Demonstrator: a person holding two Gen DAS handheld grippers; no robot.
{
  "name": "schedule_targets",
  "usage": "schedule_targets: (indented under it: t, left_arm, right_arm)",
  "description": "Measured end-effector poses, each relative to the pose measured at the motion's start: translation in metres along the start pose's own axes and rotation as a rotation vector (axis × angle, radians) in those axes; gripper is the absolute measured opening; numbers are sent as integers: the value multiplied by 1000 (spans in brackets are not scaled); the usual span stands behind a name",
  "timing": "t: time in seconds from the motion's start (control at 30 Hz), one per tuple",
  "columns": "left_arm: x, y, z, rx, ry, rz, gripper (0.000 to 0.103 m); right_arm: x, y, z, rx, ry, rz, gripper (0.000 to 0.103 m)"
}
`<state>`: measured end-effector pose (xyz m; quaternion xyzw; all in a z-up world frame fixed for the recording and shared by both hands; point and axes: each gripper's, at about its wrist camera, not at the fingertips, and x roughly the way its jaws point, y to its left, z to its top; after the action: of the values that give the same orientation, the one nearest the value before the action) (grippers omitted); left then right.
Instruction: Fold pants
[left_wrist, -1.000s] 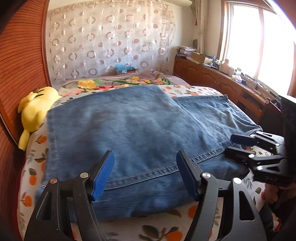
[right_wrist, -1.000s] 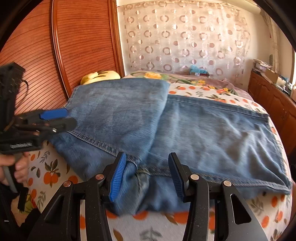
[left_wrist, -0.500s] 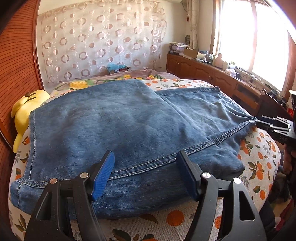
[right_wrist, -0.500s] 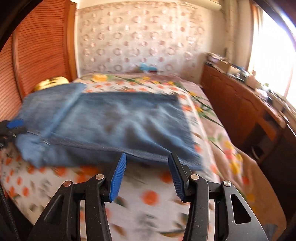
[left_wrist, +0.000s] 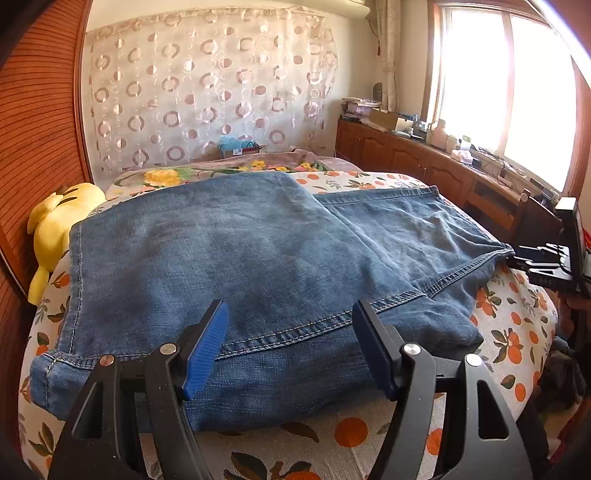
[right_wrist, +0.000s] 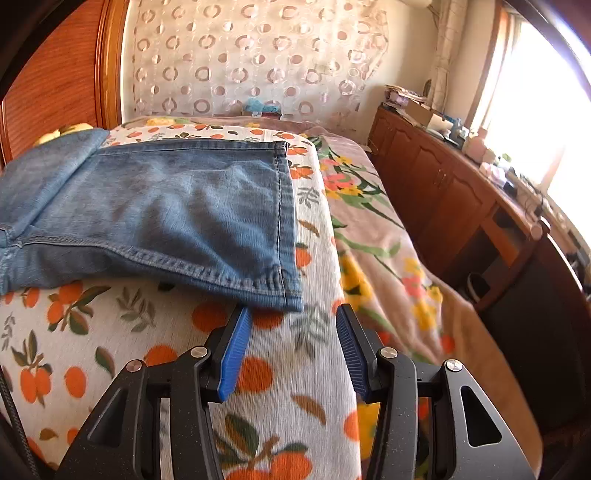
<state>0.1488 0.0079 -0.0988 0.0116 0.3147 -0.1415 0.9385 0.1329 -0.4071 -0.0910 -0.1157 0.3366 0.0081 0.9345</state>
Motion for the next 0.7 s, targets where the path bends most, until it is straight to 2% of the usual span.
schedule_targets:
  t: [0.17, 0.23, 0.3, 0.53, 0.7]
  left_arm:
    - [-8, 2, 5, -7, -6, -2, 70]
    - [-13, 5, 7, -9, -14, 3, 70]
    - [-17, 9, 9, -17, -20, 8, 70]
    - [-28, 26, 11, -44, -30, 38, 70]
    - [-36, 39, 11, -62, -41, 62, 70]
  right_arm:
    - [8, -1, 9, -5, 1, 8, 48]
    - [13, -7, 10, 13, -5, 59, 19]
    - [13, -12, 14, 25, -19, 85, 14]
    - [-9, -16, 41, 74, -131, 188, 8]
    - [-23, 13, 66, 56, -204, 294, 8]
